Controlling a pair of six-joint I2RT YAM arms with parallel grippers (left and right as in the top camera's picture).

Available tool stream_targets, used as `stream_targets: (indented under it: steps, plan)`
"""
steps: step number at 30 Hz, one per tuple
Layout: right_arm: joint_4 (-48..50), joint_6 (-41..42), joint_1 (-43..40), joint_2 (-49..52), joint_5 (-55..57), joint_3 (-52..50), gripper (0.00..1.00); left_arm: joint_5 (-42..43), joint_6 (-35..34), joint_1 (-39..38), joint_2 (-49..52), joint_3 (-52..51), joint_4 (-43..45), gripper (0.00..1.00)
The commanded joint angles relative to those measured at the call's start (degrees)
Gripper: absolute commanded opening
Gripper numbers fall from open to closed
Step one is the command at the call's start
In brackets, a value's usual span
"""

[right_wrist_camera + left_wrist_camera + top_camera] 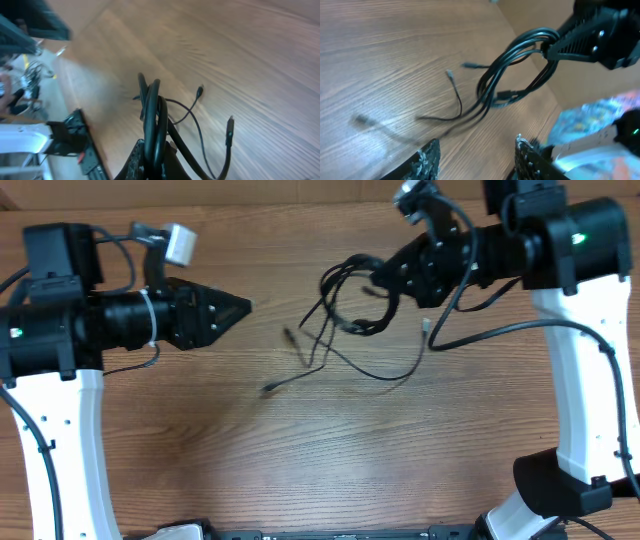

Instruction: Untangle cables

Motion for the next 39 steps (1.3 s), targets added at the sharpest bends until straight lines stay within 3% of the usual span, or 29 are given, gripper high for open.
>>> stream_targets:
  steps: [1,15,25,27,31,36,38,39]
  plan:
    - [1.1,3.6,3.3,-0.2,-2.3,1.8,0.04,-2.7,8.7,-3.3,-0.8,1.0,0.2,0.49]
    - [0.3,6.7,7.5,-0.2,-12.8,1.8,0.04,-2.2,20.0,-6.3,-0.8,1.0,0.2,0.53]
    - [-0.1,6.9,7.5,-0.2,-19.0,1.8,0.04,-2.1,22.2,-9.5,-0.7,1.0,2.0,0.53]
    - [0.0,7.8,7.5,-0.2,-19.0,1.8,0.04,-2.1,22.2,-9.7,-0.7,1.0,2.5,0.49]
    - [0.0,7.8,7.5,-0.2,-18.4,1.8,0.04,-2.1,22.1,-9.7,-0.6,1.0,2.5,0.33]
    - [-0.1,8.0,7.5,-0.2,-12.0,1.8,0.04,-2.5,21.5,-9.7,-0.6,1.0,1.8,0.25]
    - [-0.1,8.1,7.5,-0.2,-10.2,1.8,0.04,-2.5,21.3,-9.7,-0.6,1.0,1.6,0.08]
    - [-0.1,8.0,7.5,-0.2,-9.6,1.8,0.04,-2.4,20.7,-9.7,-0.7,1.0,1.6,0.04]
